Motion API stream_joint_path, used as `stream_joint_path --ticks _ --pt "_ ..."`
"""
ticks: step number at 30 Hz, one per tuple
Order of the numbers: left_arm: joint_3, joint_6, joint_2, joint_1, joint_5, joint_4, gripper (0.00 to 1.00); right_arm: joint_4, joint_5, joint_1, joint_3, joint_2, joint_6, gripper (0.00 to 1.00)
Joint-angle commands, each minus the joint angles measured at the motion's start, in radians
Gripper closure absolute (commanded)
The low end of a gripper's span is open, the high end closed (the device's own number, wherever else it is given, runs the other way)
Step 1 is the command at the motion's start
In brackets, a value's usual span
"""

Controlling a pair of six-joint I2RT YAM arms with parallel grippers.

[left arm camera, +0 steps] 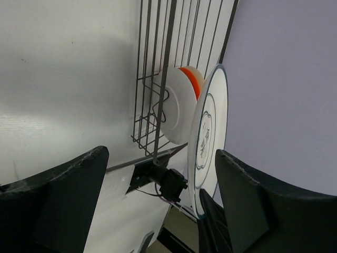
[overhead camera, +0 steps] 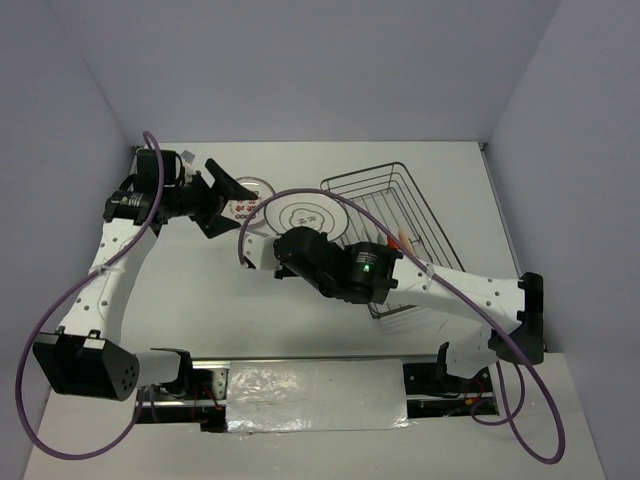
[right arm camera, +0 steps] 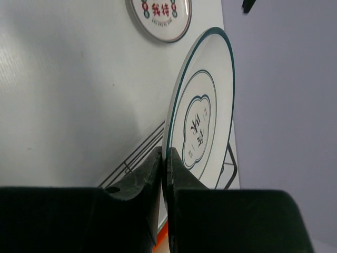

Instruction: Unload the plates from the dish rack

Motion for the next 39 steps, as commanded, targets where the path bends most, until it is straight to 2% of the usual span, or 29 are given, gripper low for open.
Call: stream_joint_path --ticks 1,6,7,10,12,13,15,16,17,19,20,21,24,27,35,38,39 --pt "0.001 -0.005 -0.003 -0.011 0.028 0.040 0.06 0.116 -0.082 0.005 0.102 0.006 -0.082 1.00" --pt "-0.005 -0.006 0.002 -0.013 0.044 0.065 0.11 0.091 -0.098 0.007 0.188 0.092 -0.105 1.00" --pt "-0.007 -0.003 0.002 -0.014 0.045 0.063 0.19 0.099 -0.093 0.007 0.194 0.097 -0.110 1.00" --pt "-0.014 0.015 -0.002 -0.014 0.035 0.049 0.33 0.140 -0.098 0.007 0.205 0.098 -0.113 1.00" --pt "-0.040 0.018 -0.003 -0.014 0.044 0.054 0.58 0.156 -0.108 0.007 0.212 0.100 -0.111 1.00" --pt "-0.051 0.021 0.002 -0.014 0.051 0.067 0.82 0.165 -0.108 0.010 0.209 0.105 -0.108 1.00" --pt "-0.037 0.036 0.017 -0.014 0.045 0.055 1.00 0.183 -0.088 0.008 0.194 0.112 -0.085 0.98" --pt "-0.030 0.058 0.024 -0.013 0.032 0.051 1.00 0.191 -0.091 0.004 0.188 0.111 -0.068 0.88" --pt "-0.019 0.067 0.029 -0.011 0.011 0.037 1.00 0.188 -0.098 -0.021 0.185 0.108 -0.036 0.43" --pt "-0.001 0.081 0.043 0.002 -0.073 0.034 1.00 0.158 -0.131 -0.059 0.189 0.085 0.109 0.00" --pt "0.003 0.104 0.052 0.009 -0.109 0.051 1.00 0.127 -0.163 -0.094 0.185 0.065 0.214 0.00" --pt "0.012 0.115 0.061 0.025 -0.195 0.075 1.00 0.125 -0.168 -0.111 0.150 0.005 0.266 0.00" --pt "0.022 0.159 0.121 0.062 -0.323 0.140 1.00 0.145 -0.162 -0.159 0.075 -0.110 0.450 0.00" --pt "0.032 0.197 0.215 0.105 -0.400 0.239 1.00 0.061 -0.148 -0.206 0.047 -0.252 0.606 0.00" --pt "0.137 0.239 0.497 0.127 -0.376 0.360 1.00 -0.134 -0.111 -0.236 -0.010 -0.559 0.853 0.00" --pt "0.154 0.245 0.564 0.128 -0.362 0.393 0.96 -0.185 -0.107 -0.237 -0.056 -0.619 0.906 0.00" --pt "0.168 0.245 0.580 0.127 -0.368 0.385 0.92 -0.198 -0.104 -0.236 -0.074 -0.651 0.919 0.00"
